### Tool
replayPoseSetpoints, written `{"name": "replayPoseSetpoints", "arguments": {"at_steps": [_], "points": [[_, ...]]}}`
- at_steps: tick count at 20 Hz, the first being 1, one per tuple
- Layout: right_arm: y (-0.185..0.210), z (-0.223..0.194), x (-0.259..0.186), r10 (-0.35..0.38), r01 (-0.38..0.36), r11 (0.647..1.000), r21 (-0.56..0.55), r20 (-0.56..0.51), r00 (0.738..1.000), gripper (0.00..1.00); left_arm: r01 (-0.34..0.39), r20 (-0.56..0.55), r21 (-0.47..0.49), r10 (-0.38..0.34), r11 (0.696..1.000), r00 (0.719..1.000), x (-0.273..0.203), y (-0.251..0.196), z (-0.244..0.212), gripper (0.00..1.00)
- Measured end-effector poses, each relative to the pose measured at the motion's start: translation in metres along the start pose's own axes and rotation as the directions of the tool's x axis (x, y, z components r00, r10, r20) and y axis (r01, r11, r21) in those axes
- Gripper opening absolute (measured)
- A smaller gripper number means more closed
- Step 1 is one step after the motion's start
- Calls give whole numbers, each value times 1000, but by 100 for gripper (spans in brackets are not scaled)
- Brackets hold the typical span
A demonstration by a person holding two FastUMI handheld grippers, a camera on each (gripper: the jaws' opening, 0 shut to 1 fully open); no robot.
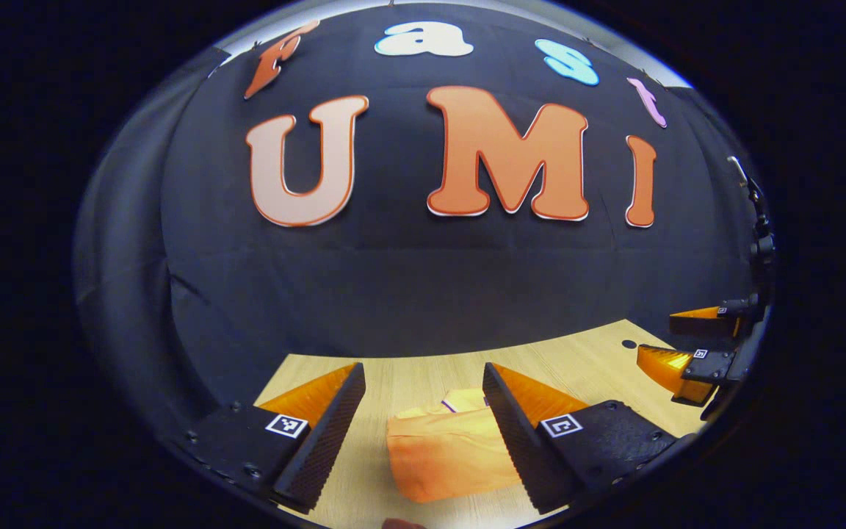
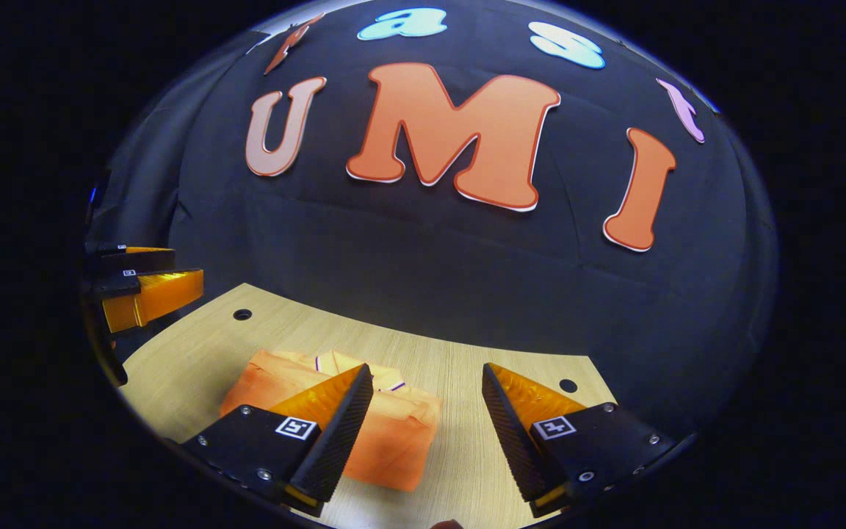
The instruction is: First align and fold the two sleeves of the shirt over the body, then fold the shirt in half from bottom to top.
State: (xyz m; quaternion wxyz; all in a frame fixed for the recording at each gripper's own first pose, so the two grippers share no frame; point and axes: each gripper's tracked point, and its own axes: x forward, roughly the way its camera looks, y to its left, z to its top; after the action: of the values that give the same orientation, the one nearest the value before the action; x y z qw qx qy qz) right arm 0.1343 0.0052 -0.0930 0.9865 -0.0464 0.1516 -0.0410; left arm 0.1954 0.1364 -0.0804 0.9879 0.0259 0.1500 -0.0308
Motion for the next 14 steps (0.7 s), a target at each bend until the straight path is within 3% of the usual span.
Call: {"name": "replayPoseSetpoints", "arguments": {"at_steps": [6,11,14], "points": [[4,-18,-60,36,-37,999,24,33,999,92,-15,79,-15,16,1000,997,-83,-21,-8,99],[9,-14,-102,67,-70,997,13,125,990,95,-85,165,27,79,996,983,-147,-24,-9,99],[14,-9,-128,90,-87,996,-21,183,979,98,-79,172,13,75,997,982,-177,-37,-11,99]]}}
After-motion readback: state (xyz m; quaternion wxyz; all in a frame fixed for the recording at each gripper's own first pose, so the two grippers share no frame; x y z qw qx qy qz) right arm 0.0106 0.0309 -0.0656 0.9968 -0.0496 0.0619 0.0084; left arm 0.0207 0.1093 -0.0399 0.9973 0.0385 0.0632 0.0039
